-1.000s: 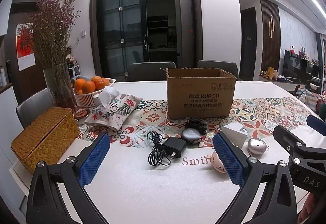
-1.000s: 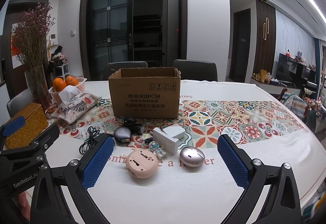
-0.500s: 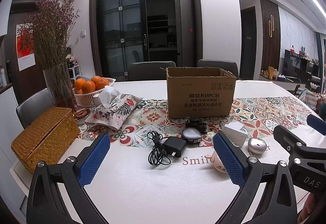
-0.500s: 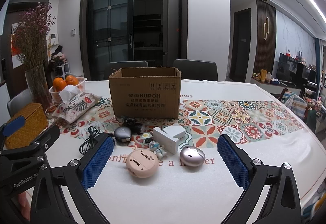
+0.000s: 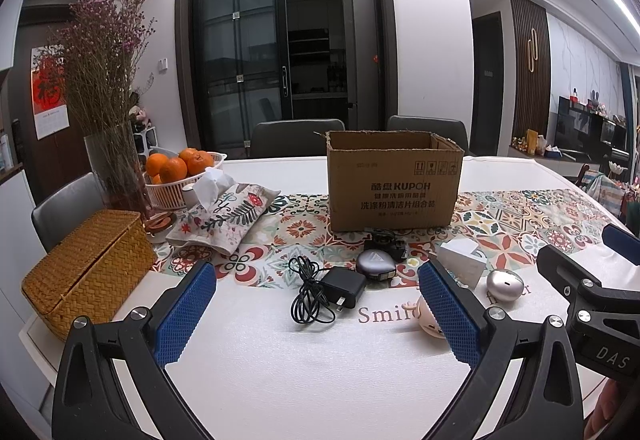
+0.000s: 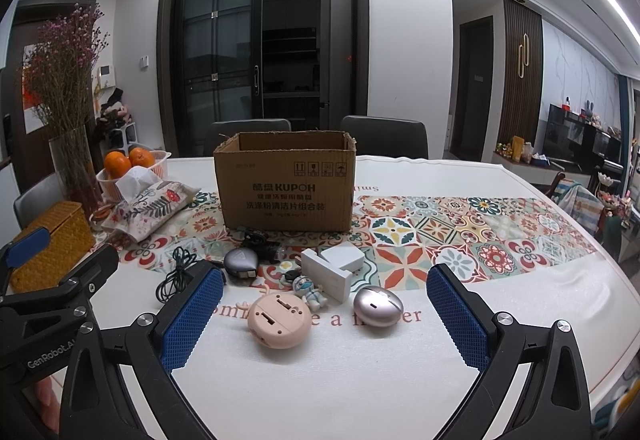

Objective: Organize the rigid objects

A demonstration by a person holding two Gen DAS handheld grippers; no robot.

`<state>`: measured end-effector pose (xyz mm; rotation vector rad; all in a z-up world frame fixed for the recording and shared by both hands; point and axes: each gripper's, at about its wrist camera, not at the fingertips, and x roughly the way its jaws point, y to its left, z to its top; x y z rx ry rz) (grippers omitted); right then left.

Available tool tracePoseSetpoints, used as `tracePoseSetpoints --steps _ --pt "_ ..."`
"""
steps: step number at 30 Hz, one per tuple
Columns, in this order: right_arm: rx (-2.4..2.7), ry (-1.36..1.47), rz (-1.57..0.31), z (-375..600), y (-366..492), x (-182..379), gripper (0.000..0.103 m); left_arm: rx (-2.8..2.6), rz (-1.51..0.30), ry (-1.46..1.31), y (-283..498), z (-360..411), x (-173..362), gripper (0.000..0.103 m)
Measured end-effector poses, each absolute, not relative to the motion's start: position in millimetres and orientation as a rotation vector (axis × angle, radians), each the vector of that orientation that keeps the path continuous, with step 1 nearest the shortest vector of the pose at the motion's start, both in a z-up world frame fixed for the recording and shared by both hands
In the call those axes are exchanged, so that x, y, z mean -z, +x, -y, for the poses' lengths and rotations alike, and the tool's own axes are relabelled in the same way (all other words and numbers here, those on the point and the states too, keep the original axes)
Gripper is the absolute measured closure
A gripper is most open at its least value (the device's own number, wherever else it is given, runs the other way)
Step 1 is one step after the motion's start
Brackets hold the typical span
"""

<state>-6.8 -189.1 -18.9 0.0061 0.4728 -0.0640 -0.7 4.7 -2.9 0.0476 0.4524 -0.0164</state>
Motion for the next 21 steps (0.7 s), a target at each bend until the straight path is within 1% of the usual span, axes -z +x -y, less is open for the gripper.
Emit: tracePoseSetpoints --steps 10,15,21 --pt "0.064 0.006 -0.476 194 -2 18 0.0 0.019 -0.457 0.048 -1 -5 3 0.0" --pt "0.063 0.008 -0.485 182 -1 23 0.0 0.019 -0.471 0.05 2 -7 6 0.0" --pt "0.062 0.001 -0.528 183 5 32 0.0 0.032 -0.507 0.084 10 -11 15 0.0"
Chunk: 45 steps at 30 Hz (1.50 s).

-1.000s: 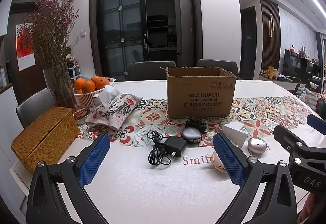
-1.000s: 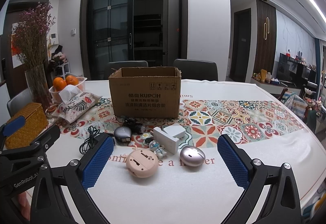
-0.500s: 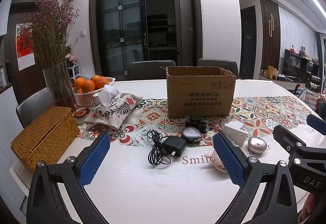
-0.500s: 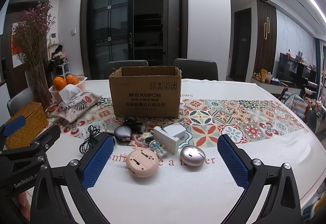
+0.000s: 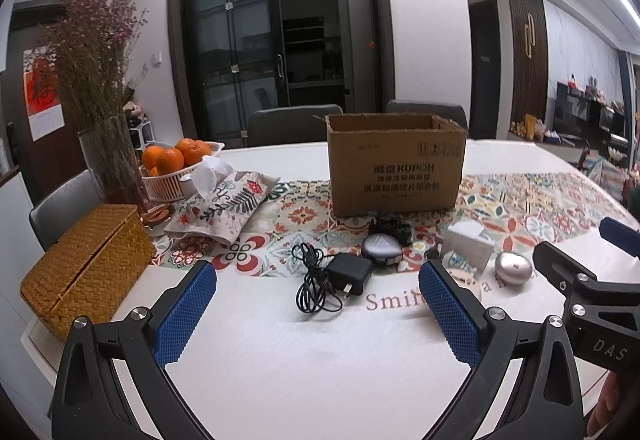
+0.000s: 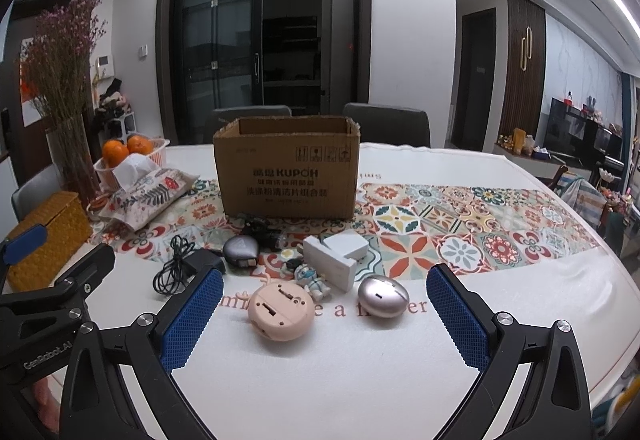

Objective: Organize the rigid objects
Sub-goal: 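Grasp the black charger with the left tool while the right tool grasps the pink deer toy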

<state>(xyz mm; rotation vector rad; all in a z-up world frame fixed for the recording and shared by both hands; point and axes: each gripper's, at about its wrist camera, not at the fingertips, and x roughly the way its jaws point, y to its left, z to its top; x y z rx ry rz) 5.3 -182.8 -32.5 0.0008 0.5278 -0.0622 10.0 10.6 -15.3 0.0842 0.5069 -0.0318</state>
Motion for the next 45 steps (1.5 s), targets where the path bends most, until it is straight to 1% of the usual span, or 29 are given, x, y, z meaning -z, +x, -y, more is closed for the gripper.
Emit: tracePoseSetpoints --steps 5,13,19,25,27,31,33,36,39,45 --pt "0.041 0.001 -0.592 178 17 43 0.0 0.069 -0.543 0.095 19 -15 26 0.0" --pt "0.034 -0.006 -0.672 167 37 59 0.0 0.146 -0.568 0.223 45 -15 35 0.0" --pt "0.043 0.013 -0.758 162 57 74 0.0 0.203 -0.653 0.288 77 -16 45 0.001" --pt "0.038 0.033 -0.839 154 81 90 0.0 0.298 -0.734 0.314 110 -17 57 0.011" --pt "0.041 0.039 -0.863 151 87 94 0.0 0.356 -0.78 0.323 123 -14 60 0.019" --pt "0.045 0.076 -0.917 152 102 103 0.0 0.419 -0.838 0.365 143 -5 67 0.023" --pt "0.054 0.102 -0.943 154 109 106 0.0 0.454 -0.879 0.373 153 -1 71 0.027" --pt "0.047 0.156 -0.968 158 115 111 0.0 0.505 -0.934 0.389 166 6 79 0.031" --pt "0.043 0.174 -0.985 157 121 116 0.001 0.544 -0.996 0.384 176 10 88 0.033" --pt "0.048 0.232 -1.054 163 131 132 0.001 0.593 -1.049 0.411 187 21 100 0.041"
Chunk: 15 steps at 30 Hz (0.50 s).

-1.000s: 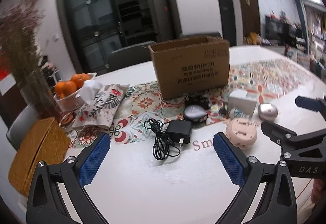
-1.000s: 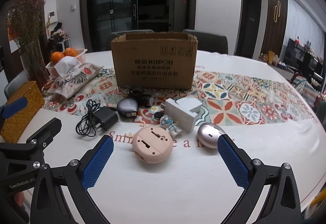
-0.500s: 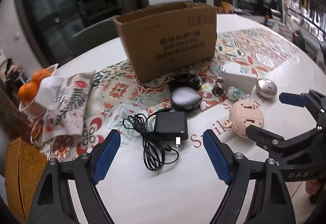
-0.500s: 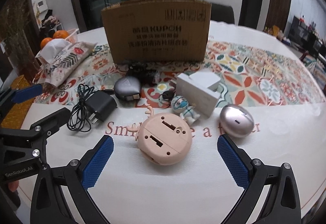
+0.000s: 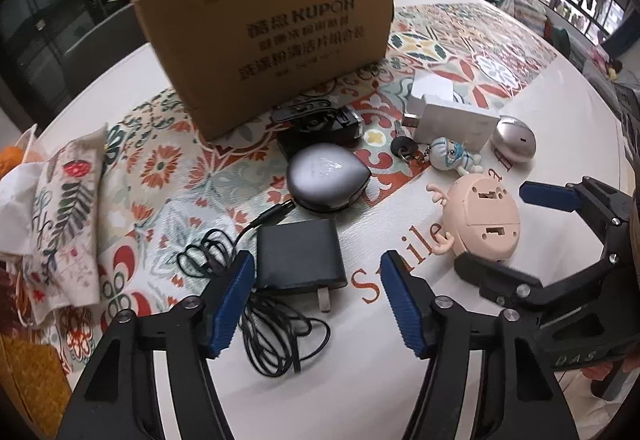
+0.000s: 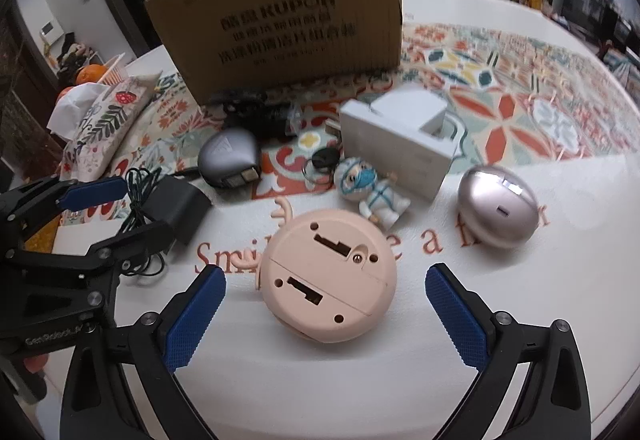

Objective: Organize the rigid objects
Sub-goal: 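Grasp the black charger with the left tool while the right tool grasps the pink deer toy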

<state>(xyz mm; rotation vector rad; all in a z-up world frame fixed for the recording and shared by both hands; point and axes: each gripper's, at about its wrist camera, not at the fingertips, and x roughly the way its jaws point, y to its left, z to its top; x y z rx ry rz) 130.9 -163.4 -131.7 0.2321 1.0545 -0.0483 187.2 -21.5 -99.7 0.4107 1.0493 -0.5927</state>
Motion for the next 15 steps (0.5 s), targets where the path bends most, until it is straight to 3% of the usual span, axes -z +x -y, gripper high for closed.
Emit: tracePoseSetpoints --steps 15 --pt "0.042 0.24 -1.104 161 146 149 0.003 0.555 -1.141 0.43 217 28 120 0.047"
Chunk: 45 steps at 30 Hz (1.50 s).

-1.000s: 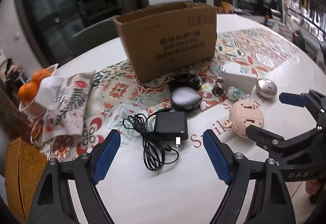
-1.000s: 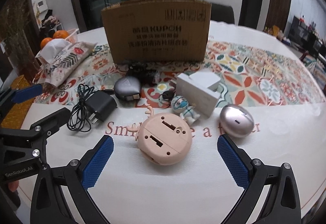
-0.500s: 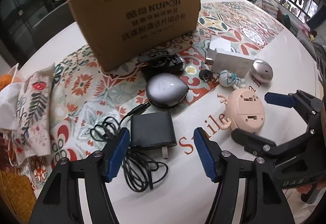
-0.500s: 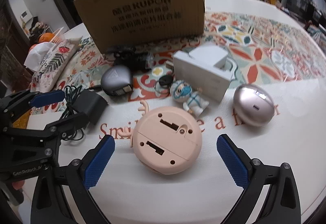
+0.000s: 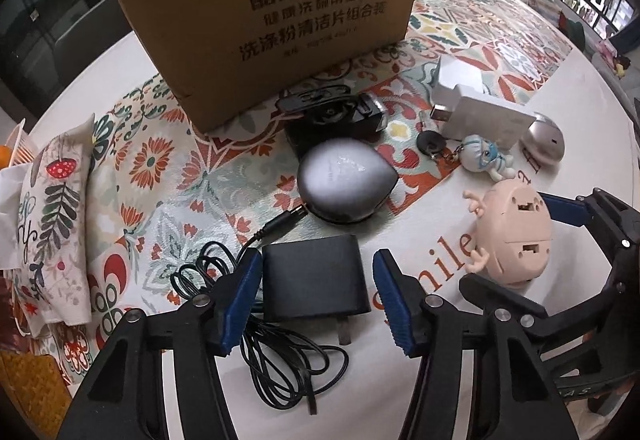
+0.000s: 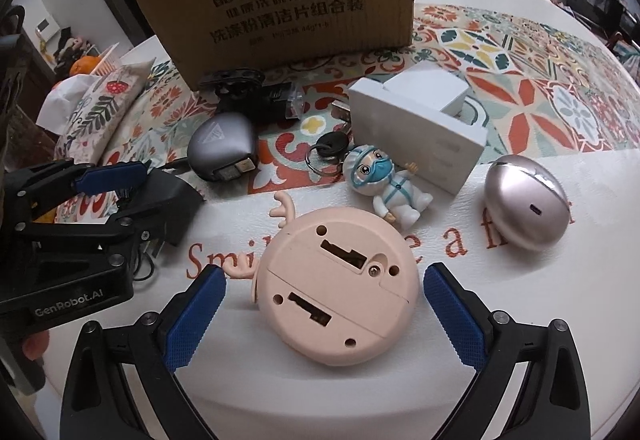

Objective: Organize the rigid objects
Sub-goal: 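Grasp the black charger with the left tool while the right tool grasps the pink deer toy, then carry the black charger and pink deer toy up toward the cardboard box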

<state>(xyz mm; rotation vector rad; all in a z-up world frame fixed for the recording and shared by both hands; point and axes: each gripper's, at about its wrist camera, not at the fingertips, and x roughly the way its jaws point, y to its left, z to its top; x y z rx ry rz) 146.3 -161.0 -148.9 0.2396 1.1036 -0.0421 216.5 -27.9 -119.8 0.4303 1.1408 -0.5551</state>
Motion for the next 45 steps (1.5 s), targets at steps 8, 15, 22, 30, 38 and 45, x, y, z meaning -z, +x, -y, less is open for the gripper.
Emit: tracePoseSetpoints --steps 8,15,22,30,38,45 --pt "0.044 0.223 -1.098 157 150 152 0.01 0.556 -1.196 0.416 222 27 133 0.047" --pt "0.061 0.2 -1.076 158 152 152 0.019 0.536 -1.185 0.369 224 29 138 0.049" --pt "0.047 0.182 -1.054 161 149 150 0.027 0.509 -1.173 0.282 210 19 137 0.049" --pt "0.024 0.171 -1.029 159 138 142 0.027 0.461 -1.137 0.174 186 6 130 0.049" --pt "0.004 0.117 -0.933 156 127 115 0.027 0.405 -1.048 0.082 166 -5 104 0.049" --pt "0.003 0.1 -0.849 161 122 91 0.027 0.357 -0.959 0.052 154 -7 79 0.049"
